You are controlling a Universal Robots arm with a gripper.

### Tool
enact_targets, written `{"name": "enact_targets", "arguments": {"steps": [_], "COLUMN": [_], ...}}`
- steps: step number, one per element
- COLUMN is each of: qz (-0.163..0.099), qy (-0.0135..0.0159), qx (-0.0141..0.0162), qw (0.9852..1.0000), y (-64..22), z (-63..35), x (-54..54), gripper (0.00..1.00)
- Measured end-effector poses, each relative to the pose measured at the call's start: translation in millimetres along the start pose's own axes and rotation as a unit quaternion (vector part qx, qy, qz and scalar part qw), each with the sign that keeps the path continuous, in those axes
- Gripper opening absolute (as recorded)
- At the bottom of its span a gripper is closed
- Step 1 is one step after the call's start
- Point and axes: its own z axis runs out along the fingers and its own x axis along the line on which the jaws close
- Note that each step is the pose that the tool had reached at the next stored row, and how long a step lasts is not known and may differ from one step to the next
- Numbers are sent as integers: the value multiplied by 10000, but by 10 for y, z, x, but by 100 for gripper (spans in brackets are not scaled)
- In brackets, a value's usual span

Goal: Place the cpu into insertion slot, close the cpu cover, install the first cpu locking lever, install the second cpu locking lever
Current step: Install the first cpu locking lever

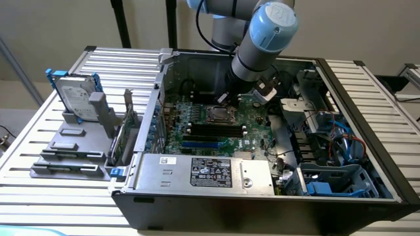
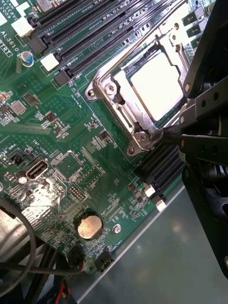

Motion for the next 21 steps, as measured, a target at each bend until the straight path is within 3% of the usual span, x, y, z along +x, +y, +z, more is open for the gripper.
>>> {"name": "enact_targets", "arguments": {"steps": [6,12,17,21], "qz": [-26,-77,-94,-110], "qy": [-2,72,61,77], "qx": [11,100,110,133], "qw": [10000,9999,9999,9998], "y": [23,34,56,66], "z": [6,6,-1,3], "x": [16,23,19,12], "gripper": [11,11,11,11]}}
